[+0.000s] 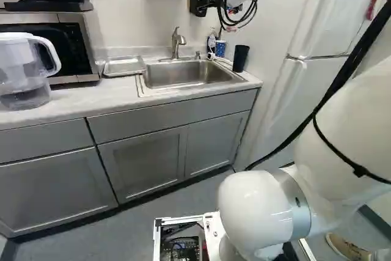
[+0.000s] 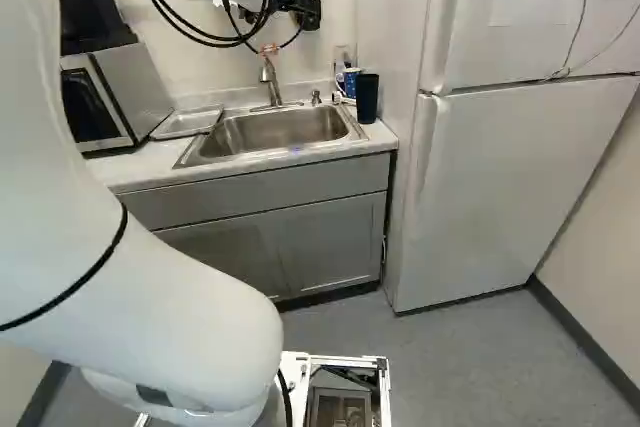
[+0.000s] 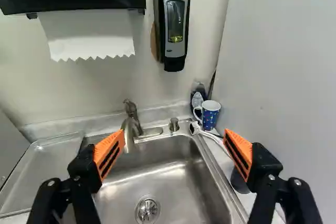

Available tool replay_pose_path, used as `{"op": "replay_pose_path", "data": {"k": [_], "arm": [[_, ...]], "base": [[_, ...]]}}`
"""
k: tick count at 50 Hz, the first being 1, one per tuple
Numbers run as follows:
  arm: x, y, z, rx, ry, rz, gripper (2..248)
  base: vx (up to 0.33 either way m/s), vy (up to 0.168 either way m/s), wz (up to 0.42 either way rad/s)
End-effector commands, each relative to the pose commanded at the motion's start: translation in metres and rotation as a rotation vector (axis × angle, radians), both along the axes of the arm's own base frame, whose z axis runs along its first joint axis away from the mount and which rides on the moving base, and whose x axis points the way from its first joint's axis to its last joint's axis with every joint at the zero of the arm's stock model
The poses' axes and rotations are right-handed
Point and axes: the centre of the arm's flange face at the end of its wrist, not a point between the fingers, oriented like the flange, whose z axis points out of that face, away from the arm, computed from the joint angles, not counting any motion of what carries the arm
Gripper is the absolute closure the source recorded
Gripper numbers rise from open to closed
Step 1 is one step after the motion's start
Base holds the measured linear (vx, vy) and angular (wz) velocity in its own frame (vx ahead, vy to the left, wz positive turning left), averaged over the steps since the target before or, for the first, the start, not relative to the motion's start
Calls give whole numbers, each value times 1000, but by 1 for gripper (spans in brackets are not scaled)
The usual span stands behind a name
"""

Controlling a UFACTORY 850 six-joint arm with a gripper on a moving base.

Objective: Rinse the cup and place it in the tray

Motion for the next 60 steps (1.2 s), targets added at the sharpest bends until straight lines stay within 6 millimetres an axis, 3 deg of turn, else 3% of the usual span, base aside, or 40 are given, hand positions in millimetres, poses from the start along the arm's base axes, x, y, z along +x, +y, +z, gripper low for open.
{"op": "replay_pose_path", "data": {"k": [60], "arm": [[0,0,0,0,0,0,3]], "base": [[74,0,-13]]}}
